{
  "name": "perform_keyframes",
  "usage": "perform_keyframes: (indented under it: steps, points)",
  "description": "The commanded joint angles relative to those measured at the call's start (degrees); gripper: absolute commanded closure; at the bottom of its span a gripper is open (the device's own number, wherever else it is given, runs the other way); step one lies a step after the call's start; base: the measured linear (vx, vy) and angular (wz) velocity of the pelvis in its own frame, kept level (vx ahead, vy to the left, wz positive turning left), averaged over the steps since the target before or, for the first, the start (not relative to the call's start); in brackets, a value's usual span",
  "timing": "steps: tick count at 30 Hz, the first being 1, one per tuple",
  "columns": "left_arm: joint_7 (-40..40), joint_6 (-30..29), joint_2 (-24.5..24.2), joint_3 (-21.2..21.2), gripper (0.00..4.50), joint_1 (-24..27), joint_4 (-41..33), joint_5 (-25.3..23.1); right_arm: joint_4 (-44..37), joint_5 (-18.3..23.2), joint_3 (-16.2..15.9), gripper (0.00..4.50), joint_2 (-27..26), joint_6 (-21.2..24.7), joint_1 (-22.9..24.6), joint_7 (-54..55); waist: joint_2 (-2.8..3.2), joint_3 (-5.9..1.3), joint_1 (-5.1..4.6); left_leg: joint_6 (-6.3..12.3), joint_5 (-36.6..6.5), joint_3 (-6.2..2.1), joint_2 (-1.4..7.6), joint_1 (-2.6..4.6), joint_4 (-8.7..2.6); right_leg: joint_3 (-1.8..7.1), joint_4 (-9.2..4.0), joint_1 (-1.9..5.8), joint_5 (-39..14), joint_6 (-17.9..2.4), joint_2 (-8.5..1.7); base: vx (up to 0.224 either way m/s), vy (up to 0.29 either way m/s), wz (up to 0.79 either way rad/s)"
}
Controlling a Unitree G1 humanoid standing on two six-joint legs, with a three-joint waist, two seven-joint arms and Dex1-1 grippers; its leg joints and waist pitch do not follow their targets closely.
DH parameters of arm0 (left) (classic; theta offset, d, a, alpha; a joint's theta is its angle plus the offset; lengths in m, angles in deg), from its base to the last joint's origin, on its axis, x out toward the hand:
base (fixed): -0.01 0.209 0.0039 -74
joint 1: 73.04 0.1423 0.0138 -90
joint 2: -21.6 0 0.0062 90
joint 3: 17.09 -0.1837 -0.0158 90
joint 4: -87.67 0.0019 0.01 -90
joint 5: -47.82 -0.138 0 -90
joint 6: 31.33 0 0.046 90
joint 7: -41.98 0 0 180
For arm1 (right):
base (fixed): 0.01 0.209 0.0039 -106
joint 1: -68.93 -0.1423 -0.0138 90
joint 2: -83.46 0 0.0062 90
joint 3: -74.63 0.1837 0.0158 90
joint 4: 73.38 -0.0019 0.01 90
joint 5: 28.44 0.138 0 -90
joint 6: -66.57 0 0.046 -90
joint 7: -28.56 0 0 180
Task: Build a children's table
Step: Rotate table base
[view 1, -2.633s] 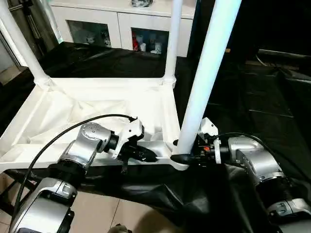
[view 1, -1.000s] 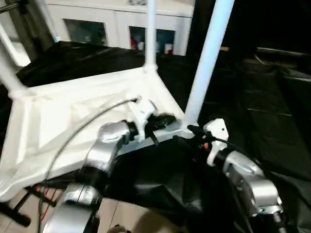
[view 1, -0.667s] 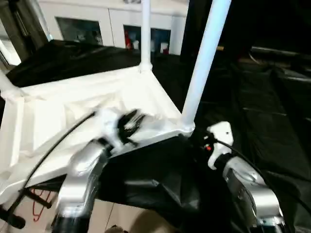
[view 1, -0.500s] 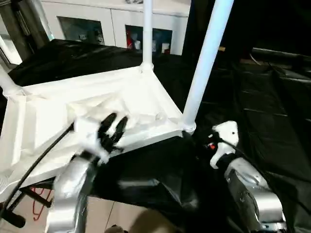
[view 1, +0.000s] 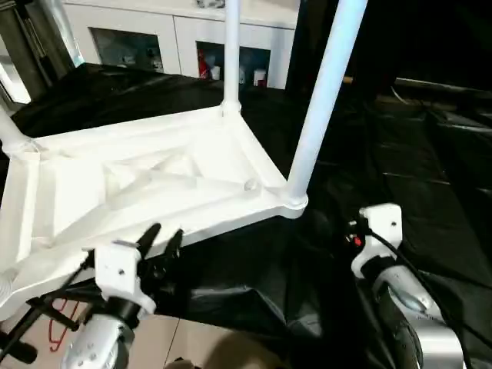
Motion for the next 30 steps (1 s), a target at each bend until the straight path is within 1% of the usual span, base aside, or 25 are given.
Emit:
perform_keyframes:
  steps: [1, 3, 5, 7, 9, 10, 11, 12, 13, 14, 17, 18, 19, 20, 23, 24, 25, 26, 27, 28, 29, 30]
  points:
    - [-1.5, 0.0, 0.2, -0.7, 2.4, 0.5, -0.9, -1.3, -2.1, 0.9, 1.3, 0.82, 0.1, 0.4, 0.7, 0.7, -0.14, -2.18, -0.43, 0.54, -24.8, -0.6, 0.74, 0.2, -4.04, 2.08, -6.61, 1.03, -32.4, 2.0, -2.99, 0.0, 0.0, 0.0]
    - [-2.2, 0.2, 0.0, -0.9, 2.4, 0.4, 0.0, -1.6, -2.4, 1.0, 1.0, 0.82, 0.1, 0.7, 1.1, 0.7, -0.11, -2.2, -0.64, 0.64, -24.6, -0.69, 0.76, 0.04, -4.13, 2.06, -6.53, 1.2, -31.9, 2.1, -2.99, 0.0, 0.0, 0.0]
    - [-2.8, 0.5, 0.1, -0.8, 2.4, 0.0, 1.0, -1.4, -2.3, 0.9, 0.7, 0.82, 0.1, 0.5, 1.2, 0.7, 0.04, -2.31, -0.77, 0.7, -24.5, -0.7, 0.78, 0.15, -4.09, 2.05, -6.51, 1.16, -31.2, 1.8, -2.98, 0.0, 0.0, 0.0]
    - [-3.0, 0.4, 0.2, -0.7, 2.4, -0.4, 1.8, -0.9, -2.0, 0.8, 0.4, 0.82, 0.2, 0.1, 1.2, 0.4, 0.0, -2.33, -0.91, 0.72, -24.5, -0.71, 0.82, 0.04, -4.14, 2.08, -6.44, 1.26, -30.2, 1.5, -2.98, 0.0, 0.0, 0.0]
    - [-2.9, 1.0, -0.1, -0.8, 2.4, -0.9, 2.8, -0.8, -1.9, 0.6, -0.1, 0.82, 0.6, -0.1, 1.4, 0.0, -0.03, -2.37, -0.96, 0.77, -24.7, -0.66, 0.74, 0.18, -4.07, 2.08, -6.56, 1.14, -30.0, 1.5, -2.93, 0.0, 0.0, 0.0]
    - [-3.0, 1.7, 0.1, -0.4, 2.4, -1.3, 4.5, -0.4, -1.6, 0.4, -0.4, 0.82, 0.7, -0.5, 1.6, -0.2, -0.03, -2.42, -1.0, 0.75, -24.6, -0.69, 0.78, 0.16, -4.09, 2.1, -6.48, 1.2, -29.7, 1.4, -2.97, 0.0, 0.0, 0.0]
    - [-3.0, 1.7, 0.1, -0.4, 2.4, -1.3, 4.5, -0.4, -1.6, 0.4, -0.4, 0.82, 0.7, -0.5, 1.6, -0.2, 0.14, -2.42, -1.04, 0.78, -24.6, -0.68, 0.73, 0.13, -4.08, 2.12, -6.54, 1.21, -29.7, 1.4, -2.98, 0.0, 0.0, 0.0]
    - [-2.9, 3.2, -0.2, 0.3, 2.4, -2.3, 7.6, 0.0, -1.6, 0.5, -0.3, 0.82, 1.0, -0.8, 1.9, -0.2, 0.23, -2.51, -1.07, 0.7, -24.7, -0.64, 0.71, 0.24, -4.02, 2.13, -6.54, 1.17, -29.2, 1.4, -2.93, 0.0, 0.0, 0.0]
    - [-2.9, 3.2, -0.2, 0.3, 2.4, -2.3, 7.6, 0.0, -1.6, 0.5, -0.3, 0.82, 1.0, -0.8, 1.9, -0.2, 0.23, -2.51, -1.07, 0.7, -24.7, -0.64, 0.71, 0.24, -4.02, 2.13, -6.54, 1.17, -29.2, 1.4, -2.93, 0.0, 0.0, 0.0]
    - [-2.8, 3.5, -0.6, 0.6, 2.4, -2.6, 8.5, 0.0, -1.7, 0.6, -0.1, 0.82, 1.0, -0.8, 2.0, -0.2, 0.07, -2.68, -1.06, 0.81, -24.2, -0.67, 0.73, 0.18, -4.01, 2.14, -6.38, 1.35, -28.4, 1.2, -2.96, 0.0, 0.0, 0.0]
    - [-2.7, 3.3, -1.5, 0.7, 2.4, -3.4, 9.1, -0.1, -1.8, 0.9, 0.1, 0.82, 0.9, -0.7, 2.0, 0.0, 0.19, -2.8, -0.99, 0.89, -23.7, -0.7, 0.96, 0.11, -4.12, 2.24, -5.96, 1.5, -26.1, 0.0, -3.0, 0.0, 0.0, 0.0]
    - [-2.9, 2.9, -1.9, 0.9, 2.4, -3.7, 8.7, -0.1, -1.3, 0.9, 0.1, 0.82, 0.9, -0.9, 1.7, 0.0, -0.07, -2.83, -0.72, 1.04, -23.3, -0.72, 1.01, 0.01, -4.16, 2.27, -5.75, 1.62, -25.6, -0.4, -3.14, 0.0, 0.0, 0.0]
    - [-2.9, 2.9, -1.9, 0.9, 2.4, -3.7, 8.7, -0.1, -1.3, 0.9, 0.1, 0.82, 0.9, -0.9, 1.7, 0.0, -0.07, -2.83, -0.72, 1.04, -23.3, -0.72, 1.01, 0.01, -4.16, 2.27, -5.75, 1.62, -25.6, -0.4, -3.14, 0.0, 0.0, 0.0]
    - [-3.0, 2.6, -2.1, 1.0, 2.4, -3.8, 8.5, -0.2, -0.8, 0.9, 0.0, 0.82, 0.8, -1.1, 1.4, 0.0, 0.12, -2.91, -0.64, 1.02, -22.8, -0.66, 1.11, 0.06, -4.15, 2.37, -5.63, 1.61, -24.2, -1.1, -3.14, 0.0, 0.0, 0.0]
    - [-3.8, 1.6, -2.9, 1.6, 2.4, -4.3, 8.0, -0.5, 0.9, 0.5, -0.6, 0.82, 0.2, -1.8, 0.3, 0.5, 0.1, -3.0, -0.45, 1.03, -22.0, -0.62, 1.13, -0.05, -4.19, 2.41, -5.24, 1.82, -21.9, -2.0, -3.15, 0.0, 0.0, 0.0]
    - [-3.8, 1.7, -3.2, 1.7, 2.4, -4.5, 8.1, -0.6, 1.4, 0.2, -0.9, 0.82, 0.1, -2.1, -0.1, 0.7, 0.31, -3.04, -0.36, 0.95, -21.9, -0.62, 1.14, 0.01, -4.14, 2.41, -5.17, 1.77, -21.5, -2.4, -3.21, 0.0, 0.0, 0.0]
    - [-3.8, 1.7, -3.2, 1.7, 2.4, -4.5, 8.1, -0.6, 1.4, 0.2, -0.9, 0.82, 0.1, -2.1, -0.1, 0.7, 0.22, -3.03, -0.47, 0.99, -21.8, -0.61, 1.1, -0.05, -4.15, 2.39, -5.18, 1.83, -21.5, -2.4, -3.17, 0.0, 0.0, 0.0]
    - [-4.0, 1.1, -3.3, 1.7, 2.4, -5.1, 8.1, -0.6, 1.7, 0.0, -1.2, 0.82, 0.1, -2.2, -0.4, 0.8, 0.46, -3.1, -0.37, 0.84, -21.4, -0.54, 1.14, 0.06, -4.09, 2.46, -5.19, 1.83, -20.6, -2.6, -3.15, 0.0, 0.0, 0.0]
    - [-4.2, 0.7, -3.3, 1.6, 2.4, -5.7, 8.2, -0.5, 1.6, 0.2, -1.3, 0.82, 0.1, -2.1, -0.6, 0.7, 0.57, -3.14, -0.31, 0.82, -21.0, -0.53, 1.16, 0.11, -4.05, 2.52, -4.97, 1.88, -19.4, -3.0, -3.11, 0.0, 0.0, 0.0]
    - [-4.2, 0.5, -3.2, 1.5, 2.4, -6.0, 8.2, -0.4, 1.5, 0.4, -1.4, 0.82, 0.1, -2.1, -0.6, 0.3, 0.55, -3.18, -0.31, 0.81, -20.8, -0.5, 1.19, 0.13, -4.06, 2.52, -4.94, 1.91, -18.9, -3.2, -3.1, 0.0, 0.0, 0.0]
    - [-4.2, 0.4, -3.2, 1.4, 2.4, -6.2, 8.2, -0.4, 1.4, 0.5, -1.4, 0.82, 0.2, -2.1, -0.7, 0.1, 0.76, -3.18, -0.45, 0.75, -20.8, -0.48, 1.15, 0.04, -4.07, 2.5, -4.91, 2.01, -18.4, -3.3, -3.03, 0.0, 0.0, 0.0]
    - [-4.1, 0.3, -3.2, 1.2, 2.4, -6.6, 8.2, 0.0, 1.0, 1.2, -1.7, 0.82, 0.4, -1.9, -0.6, -0.9, 0.73, -3.23, -0.36, 0.83, -20.7, -0.47, 1.13, 0.06, -4.03, 2.49, -4.91, 2.07, -18.5, -3.3, -3.1, 0.0, 0.0, 0.0]
